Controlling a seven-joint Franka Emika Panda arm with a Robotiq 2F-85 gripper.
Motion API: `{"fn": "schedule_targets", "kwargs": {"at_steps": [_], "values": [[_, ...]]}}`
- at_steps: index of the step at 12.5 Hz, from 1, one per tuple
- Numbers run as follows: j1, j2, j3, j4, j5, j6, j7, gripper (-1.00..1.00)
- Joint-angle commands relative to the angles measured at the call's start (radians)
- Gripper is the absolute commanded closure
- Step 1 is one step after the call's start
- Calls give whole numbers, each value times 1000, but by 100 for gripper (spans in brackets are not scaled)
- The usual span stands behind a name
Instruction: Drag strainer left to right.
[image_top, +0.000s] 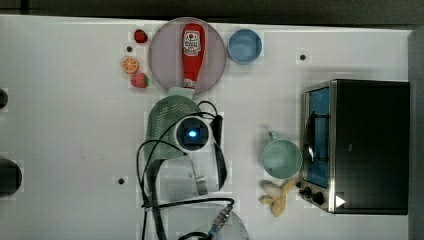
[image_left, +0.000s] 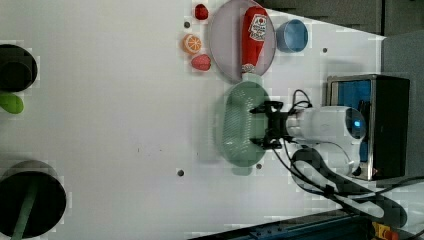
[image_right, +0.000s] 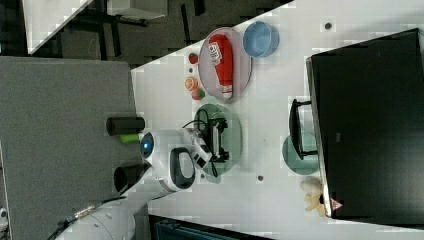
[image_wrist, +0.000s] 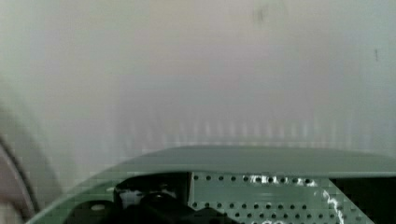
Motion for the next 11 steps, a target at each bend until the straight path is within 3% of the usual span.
{"fn": "schedule_targets", "kwargs": {"at_steps": [1, 11], "values": [[-11, -17, -78, 1, 5, -13, -162, -100], [-44, -17, -246, 6, 5, 23, -303, -100]]}}
